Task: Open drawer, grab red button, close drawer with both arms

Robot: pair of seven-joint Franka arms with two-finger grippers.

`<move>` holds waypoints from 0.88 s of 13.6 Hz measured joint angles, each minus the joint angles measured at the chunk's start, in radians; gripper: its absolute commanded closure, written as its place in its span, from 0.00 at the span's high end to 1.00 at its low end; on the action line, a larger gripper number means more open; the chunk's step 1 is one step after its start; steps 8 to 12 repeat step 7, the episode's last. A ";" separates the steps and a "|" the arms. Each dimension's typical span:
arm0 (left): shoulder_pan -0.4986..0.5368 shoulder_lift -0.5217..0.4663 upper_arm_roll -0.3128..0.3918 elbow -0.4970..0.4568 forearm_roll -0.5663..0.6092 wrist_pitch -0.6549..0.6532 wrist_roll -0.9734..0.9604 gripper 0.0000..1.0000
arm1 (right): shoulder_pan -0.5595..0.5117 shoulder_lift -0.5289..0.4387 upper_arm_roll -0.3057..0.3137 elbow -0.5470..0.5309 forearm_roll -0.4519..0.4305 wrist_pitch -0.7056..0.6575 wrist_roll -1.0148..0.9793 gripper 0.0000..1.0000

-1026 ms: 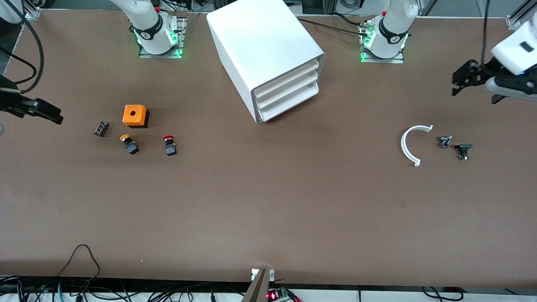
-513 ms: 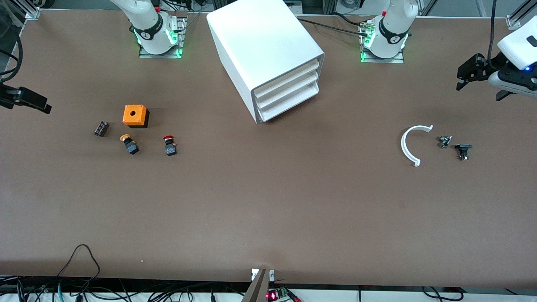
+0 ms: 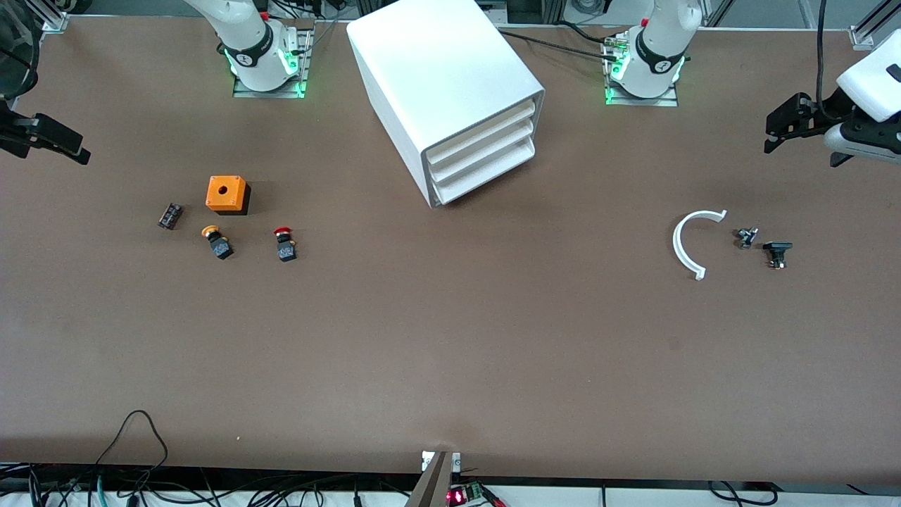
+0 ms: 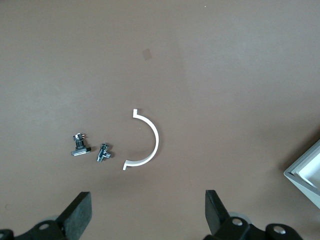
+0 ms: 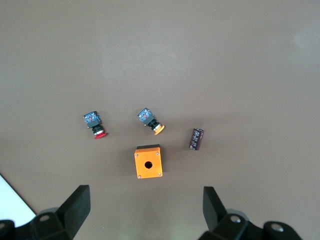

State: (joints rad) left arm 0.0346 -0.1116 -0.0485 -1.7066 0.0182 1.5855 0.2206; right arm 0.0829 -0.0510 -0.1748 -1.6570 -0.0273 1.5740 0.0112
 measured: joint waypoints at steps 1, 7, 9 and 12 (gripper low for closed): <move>0.000 0.002 0.001 0.000 0.000 0.000 -0.004 1.00 | 0.000 0.000 0.000 -0.002 0.000 0.005 0.000 1.00; 0.000 0.002 0.000 0.002 0.000 -0.001 -0.020 1.00 | 0.000 0.000 0.001 -0.005 0.000 0.013 0.012 1.00; 0.000 0.002 0.000 0.002 0.000 -0.001 -0.020 1.00 | 0.000 0.000 0.001 -0.005 0.000 0.013 0.012 1.00; 0.000 0.002 0.000 0.002 0.000 -0.001 -0.020 1.00 | 0.000 0.000 0.001 -0.005 0.000 0.013 0.012 1.00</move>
